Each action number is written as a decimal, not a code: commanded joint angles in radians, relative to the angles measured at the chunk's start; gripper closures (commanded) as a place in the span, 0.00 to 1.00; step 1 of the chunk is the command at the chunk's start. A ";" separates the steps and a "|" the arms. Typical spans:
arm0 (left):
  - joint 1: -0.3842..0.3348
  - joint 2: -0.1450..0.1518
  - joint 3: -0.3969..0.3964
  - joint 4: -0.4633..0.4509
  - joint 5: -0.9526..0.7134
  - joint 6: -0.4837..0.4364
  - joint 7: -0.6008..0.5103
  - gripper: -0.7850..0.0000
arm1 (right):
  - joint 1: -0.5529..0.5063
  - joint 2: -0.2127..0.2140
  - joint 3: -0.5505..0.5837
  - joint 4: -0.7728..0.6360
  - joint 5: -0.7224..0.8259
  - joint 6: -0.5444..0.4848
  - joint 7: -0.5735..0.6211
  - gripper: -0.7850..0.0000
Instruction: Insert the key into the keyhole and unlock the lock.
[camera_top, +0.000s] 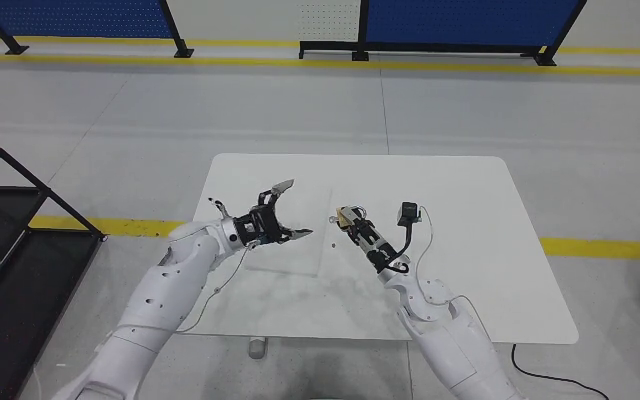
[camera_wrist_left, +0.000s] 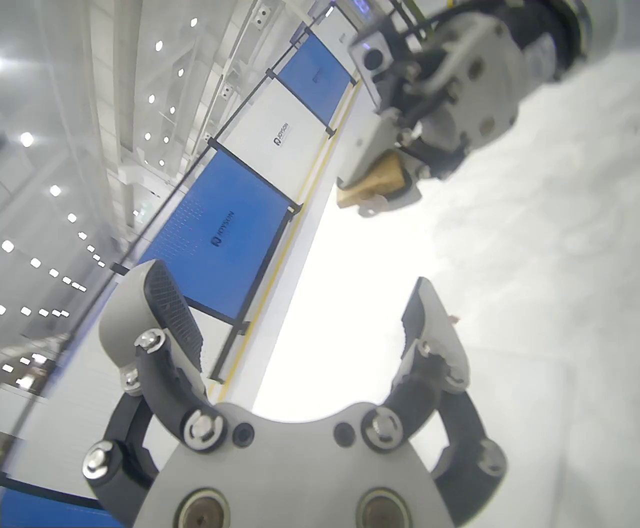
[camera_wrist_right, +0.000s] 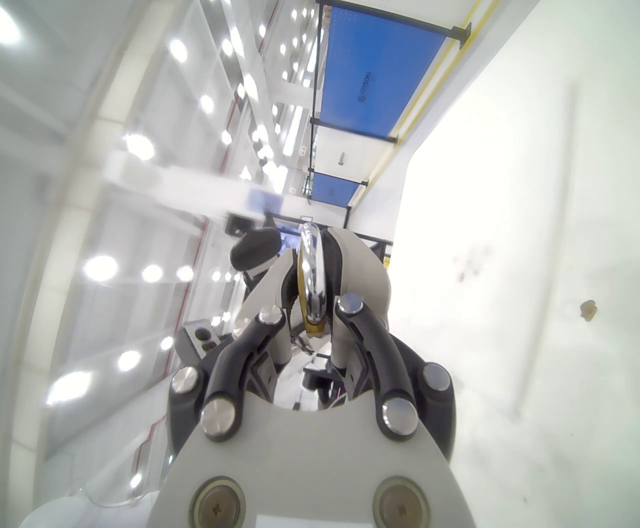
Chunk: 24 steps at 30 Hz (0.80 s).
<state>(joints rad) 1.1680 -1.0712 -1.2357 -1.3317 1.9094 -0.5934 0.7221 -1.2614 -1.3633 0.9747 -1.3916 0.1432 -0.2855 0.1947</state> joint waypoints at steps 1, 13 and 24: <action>-0.024 -0.002 -0.001 0.027 -0.094 -0.110 -0.052 0.00 | 0.000 0.000 0.000 0.000 0.000 0.000 0.000 1.00; -0.134 -0.024 0.110 0.210 -0.757 -0.419 -0.429 0.00 | 0.000 0.000 0.000 0.000 0.000 0.000 0.000 1.00; -0.187 0.025 0.246 0.219 -1.483 -0.419 -0.957 0.00 | 0.000 0.000 0.000 0.000 0.000 0.000 0.000 1.00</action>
<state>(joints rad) 0.9805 -1.0455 -0.9888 -1.1128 0.4152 -1.0123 -0.2546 -1.2614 -1.3633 0.9747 -1.3916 0.1432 -0.2855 0.1947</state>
